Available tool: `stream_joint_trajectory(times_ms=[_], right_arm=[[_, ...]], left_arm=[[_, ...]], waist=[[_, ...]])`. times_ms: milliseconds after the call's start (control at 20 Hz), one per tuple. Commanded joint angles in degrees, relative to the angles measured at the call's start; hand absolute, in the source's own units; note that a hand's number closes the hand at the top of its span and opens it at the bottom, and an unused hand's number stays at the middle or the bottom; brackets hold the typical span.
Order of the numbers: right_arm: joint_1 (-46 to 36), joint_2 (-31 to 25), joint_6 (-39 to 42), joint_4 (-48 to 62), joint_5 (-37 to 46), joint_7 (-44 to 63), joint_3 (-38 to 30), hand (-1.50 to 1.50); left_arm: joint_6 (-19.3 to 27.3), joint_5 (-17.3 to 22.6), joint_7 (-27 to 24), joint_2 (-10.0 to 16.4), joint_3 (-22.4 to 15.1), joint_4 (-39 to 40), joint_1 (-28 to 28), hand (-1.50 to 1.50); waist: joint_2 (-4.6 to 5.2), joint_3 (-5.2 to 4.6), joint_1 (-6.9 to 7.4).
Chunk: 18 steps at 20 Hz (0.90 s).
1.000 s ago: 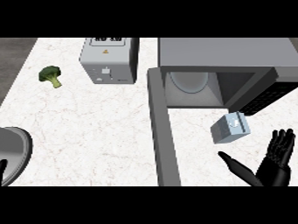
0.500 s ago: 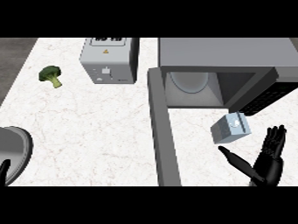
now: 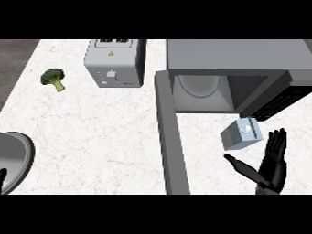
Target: Pick up the milk, place it into the microwave and close the microwave
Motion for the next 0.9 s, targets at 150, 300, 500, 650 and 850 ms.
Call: stream_joint_trajectory(times_ms=[150, 300, 500, 650, 850], right_arm=[[-7.8, -1.16, 6.09, 16.04, -0.6, -9.47, -4.18, -1.5], [-8.93, -1.22, 6.02, 17.47, -0.54, -12.26, -5.5, -1.5], [-8.92, 0.03, 8.22, 13.35, -1.19, -11.41, -5.46, -1.5], [-7.28, -0.59, 13.78, 11.99, -2.47, -10.81, -5.95, 1.5], [-9.49, -0.72, 18.33, 13.05, -2.95, -11.87, -6.24, 1.5]], left_arm=[[-1.87, 1.84, -0.2, 0.05, 1.99, 0.24, 0.2, -1.5], [-1.94, 3.26, 1.54, 1.14, 2.46, -1.26, -0.03, -1.5], [-2.35, 0.21, -2.75, -0.71, -0.31, 1.94, 1.98, -1.5], [-2.07, 0.83, -2.8, -0.52, 1.86, 1.12, 1.67, -1.5], [-2.57, 1.86, -2.96, -0.05, 2.08, 2.96, 0.71, -1.5]], waist=[[0.13, 0.06, 0.35], [0.25, 0.11, 0.59], [0.04, 0.05, 0.4], [-0.02, 0.03, 0.08], [0.16, 0.08, 0.44]])
